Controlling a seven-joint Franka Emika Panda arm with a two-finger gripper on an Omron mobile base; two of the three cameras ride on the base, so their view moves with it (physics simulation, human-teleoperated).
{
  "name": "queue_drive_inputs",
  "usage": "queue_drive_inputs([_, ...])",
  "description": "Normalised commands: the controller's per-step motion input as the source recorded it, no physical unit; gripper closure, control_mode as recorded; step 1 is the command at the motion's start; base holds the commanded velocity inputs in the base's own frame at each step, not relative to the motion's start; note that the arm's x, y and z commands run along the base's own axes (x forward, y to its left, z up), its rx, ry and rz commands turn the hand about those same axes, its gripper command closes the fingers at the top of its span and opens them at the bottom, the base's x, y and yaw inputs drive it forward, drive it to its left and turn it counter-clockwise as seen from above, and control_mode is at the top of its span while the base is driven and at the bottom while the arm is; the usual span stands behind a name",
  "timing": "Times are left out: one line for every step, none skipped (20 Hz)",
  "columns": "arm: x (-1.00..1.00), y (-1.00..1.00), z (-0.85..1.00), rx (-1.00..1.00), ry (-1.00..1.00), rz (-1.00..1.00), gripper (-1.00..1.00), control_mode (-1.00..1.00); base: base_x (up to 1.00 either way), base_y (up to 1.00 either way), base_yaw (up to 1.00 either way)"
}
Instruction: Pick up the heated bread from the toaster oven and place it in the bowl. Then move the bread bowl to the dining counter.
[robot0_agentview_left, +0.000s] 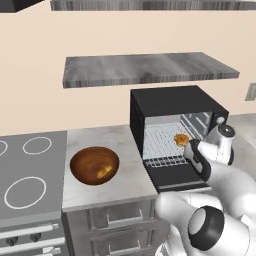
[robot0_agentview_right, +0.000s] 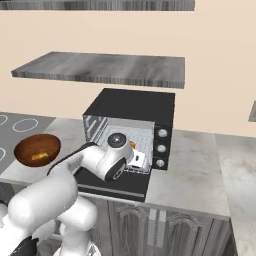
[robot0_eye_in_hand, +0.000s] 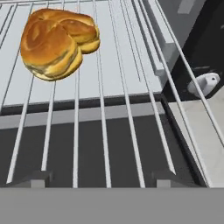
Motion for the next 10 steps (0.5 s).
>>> queue_drive_inputs([-0.88, -0.39, -0.59, 0.00, 0.06, 0.00, -1.00, -1.00, 0.00, 0.00, 0.00])
queue_drive_inputs([-0.88, -0.40, -0.59, 0.00, 0.06, 0.00, -1.00, -1.00, 0.00, 0.00, 0.00])
queue_drive_inputs([-0.92, -0.39, -0.56, 0.00, 0.05, 0.00, -1.00, -1.00, 0.00, 0.00, 0.00])
queue_drive_inputs([-0.90, -0.34, -0.42, 0.00, 0.03, 0.00, -1.00, -1.00, 0.00, 0.00, 0.00])
queue_drive_inputs([-0.80, -0.23, -0.24, 0.00, 0.00, 0.00, -1.00, -1.00, 0.00, 0.00, 0.00])
queue_drive_inputs([-0.69, -0.24, -0.07, 0.00, 0.00, 0.00, -1.00, -1.00, 0.00, 0.00, 0.00])
queue_drive_inputs([-0.56, -0.21, 0.00, 0.03, -0.01, 0.00, -1.00, -1.00, 0.00, 0.00, 0.00])
queue_drive_inputs([-0.35, -0.09, 0.01, 0.11, -0.09, 0.00, -1.00, -1.00, 0.00, 0.00, 0.00])
queue_drive_inputs([-0.13, -0.01, 0.28, 0.14, -0.10, -0.04, -1.00, -1.00, 0.00, 0.00, 0.00])
queue_drive_inputs([0.00, 0.00, 0.53, 0.14, -0.10, -0.08, -1.00, -1.00, 0.00, 0.00, 0.00])
